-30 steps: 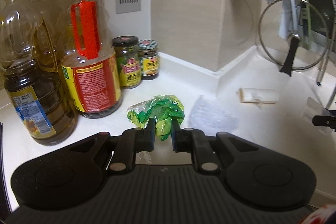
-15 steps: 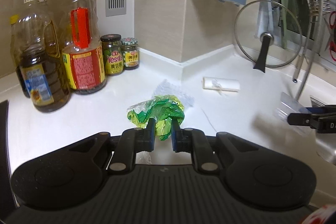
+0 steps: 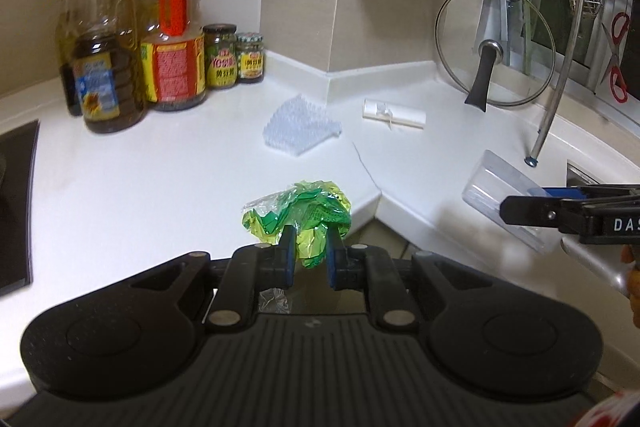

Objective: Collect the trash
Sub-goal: 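Carry the green wrapper and clear box over the wastebasket and open both grippers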

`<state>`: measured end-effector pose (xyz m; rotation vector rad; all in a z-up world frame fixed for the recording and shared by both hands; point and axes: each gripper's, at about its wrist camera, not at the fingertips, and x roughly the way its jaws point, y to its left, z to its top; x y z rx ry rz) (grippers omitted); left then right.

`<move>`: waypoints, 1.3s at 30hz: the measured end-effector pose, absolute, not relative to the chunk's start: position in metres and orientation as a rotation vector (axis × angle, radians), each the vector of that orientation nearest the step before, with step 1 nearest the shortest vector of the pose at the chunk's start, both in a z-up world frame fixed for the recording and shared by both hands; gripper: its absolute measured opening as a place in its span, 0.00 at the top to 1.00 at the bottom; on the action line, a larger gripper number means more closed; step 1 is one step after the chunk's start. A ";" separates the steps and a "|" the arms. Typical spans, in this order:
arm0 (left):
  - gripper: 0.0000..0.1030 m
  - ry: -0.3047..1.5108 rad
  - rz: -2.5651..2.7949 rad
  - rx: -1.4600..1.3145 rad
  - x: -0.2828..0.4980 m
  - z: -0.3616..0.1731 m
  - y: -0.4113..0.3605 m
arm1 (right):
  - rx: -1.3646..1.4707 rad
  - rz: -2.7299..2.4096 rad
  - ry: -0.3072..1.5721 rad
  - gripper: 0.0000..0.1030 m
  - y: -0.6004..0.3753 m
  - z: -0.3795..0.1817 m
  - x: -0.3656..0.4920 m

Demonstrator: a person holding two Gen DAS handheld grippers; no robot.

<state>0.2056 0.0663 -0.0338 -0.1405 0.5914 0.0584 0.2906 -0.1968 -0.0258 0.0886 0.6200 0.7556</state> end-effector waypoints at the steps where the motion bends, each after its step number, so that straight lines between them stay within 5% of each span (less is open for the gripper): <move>1: 0.87 0.595 0.063 -0.146 0.201 -0.036 0.065 | 0.091 0.765 0.626 0.35 -0.197 -0.027 0.288; 15: 0.87 0.709 0.114 -0.218 0.143 -0.081 0.051 | 0.085 0.880 0.768 0.35 -0.181 -0.072 0.245; 39: 0.87 1.026 0.091 -0.321 0.153 -0.245 0.056 | 0.062 0.729 1.008 0.35 -0.149 -0.193 0.250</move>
